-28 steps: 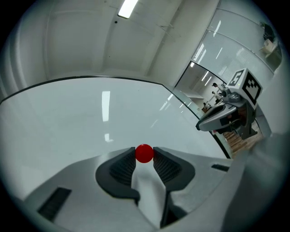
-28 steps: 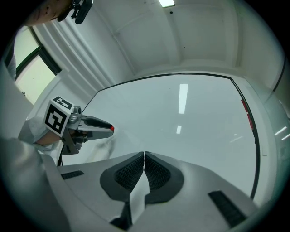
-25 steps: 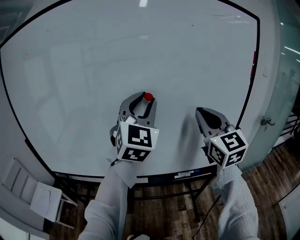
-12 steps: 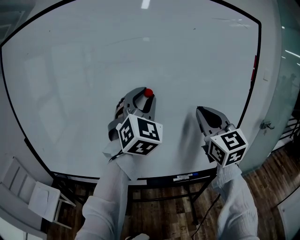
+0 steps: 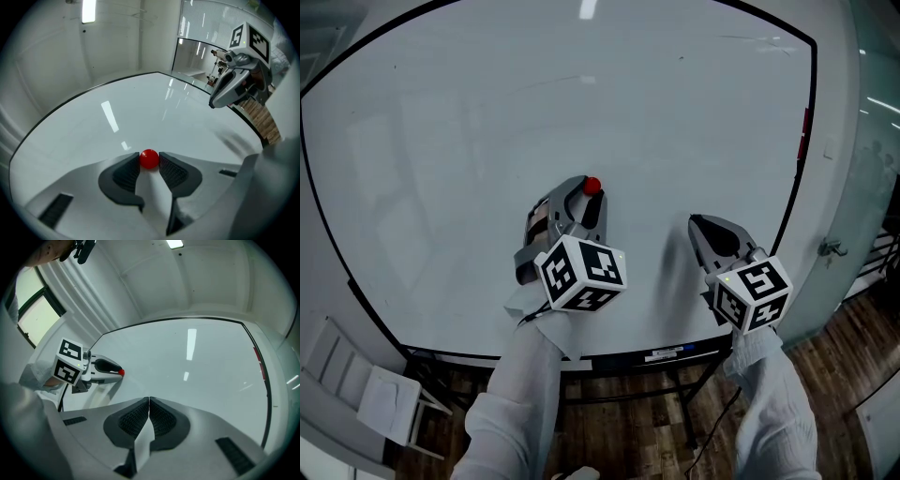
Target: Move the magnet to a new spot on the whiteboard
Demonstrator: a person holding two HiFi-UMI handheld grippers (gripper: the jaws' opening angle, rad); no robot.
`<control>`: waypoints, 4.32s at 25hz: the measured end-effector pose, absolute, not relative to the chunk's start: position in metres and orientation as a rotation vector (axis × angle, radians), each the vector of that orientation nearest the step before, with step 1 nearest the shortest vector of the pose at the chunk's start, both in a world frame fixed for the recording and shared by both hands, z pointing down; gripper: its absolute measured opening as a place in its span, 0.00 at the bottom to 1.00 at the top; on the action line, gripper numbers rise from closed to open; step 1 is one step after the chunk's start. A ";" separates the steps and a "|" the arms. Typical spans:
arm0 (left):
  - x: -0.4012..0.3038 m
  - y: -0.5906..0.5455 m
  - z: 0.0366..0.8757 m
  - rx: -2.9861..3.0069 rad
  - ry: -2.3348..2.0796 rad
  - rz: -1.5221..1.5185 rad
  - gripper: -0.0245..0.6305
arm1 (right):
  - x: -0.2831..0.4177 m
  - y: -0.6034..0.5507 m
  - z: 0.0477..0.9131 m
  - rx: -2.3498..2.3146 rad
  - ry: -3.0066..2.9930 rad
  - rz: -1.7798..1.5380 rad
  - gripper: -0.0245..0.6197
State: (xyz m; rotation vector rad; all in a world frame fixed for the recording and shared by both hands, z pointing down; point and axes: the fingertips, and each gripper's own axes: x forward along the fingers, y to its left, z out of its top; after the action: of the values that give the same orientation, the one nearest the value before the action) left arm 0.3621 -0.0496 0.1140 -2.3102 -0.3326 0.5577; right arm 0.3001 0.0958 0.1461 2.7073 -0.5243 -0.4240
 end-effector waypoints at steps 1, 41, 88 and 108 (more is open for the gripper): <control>0.362 -0.050 0.114 -2.309 -0.330 0.559 0.24 | 0.300 0.096 0.146 2.707 -0.524 -0.422 0.08; 0.322 -0.123 0.213 -2.641 -0.702 0.373 0.41 | 0.257 0.084 0.209 2.837 -0.624 -0.374 0.08; 0.204 -0.167 0.446 -2.997 -1.005 -0.139 0.05 | 0.175 0.042 0.424 3.197 -0.574 0.051 0.08; 0.196 -0.147 0.457 -2.972 -1.078 -0.156 0.05 | 0.163 0.029 0.438 3.162 -0.675 0.106 0.08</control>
State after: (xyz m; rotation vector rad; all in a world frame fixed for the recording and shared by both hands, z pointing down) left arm 0.1963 -0.1473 0.4568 -2.9718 -1.0785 -0.1565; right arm 0.1630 0.0287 0.4380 3.1620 -0.6752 0.1059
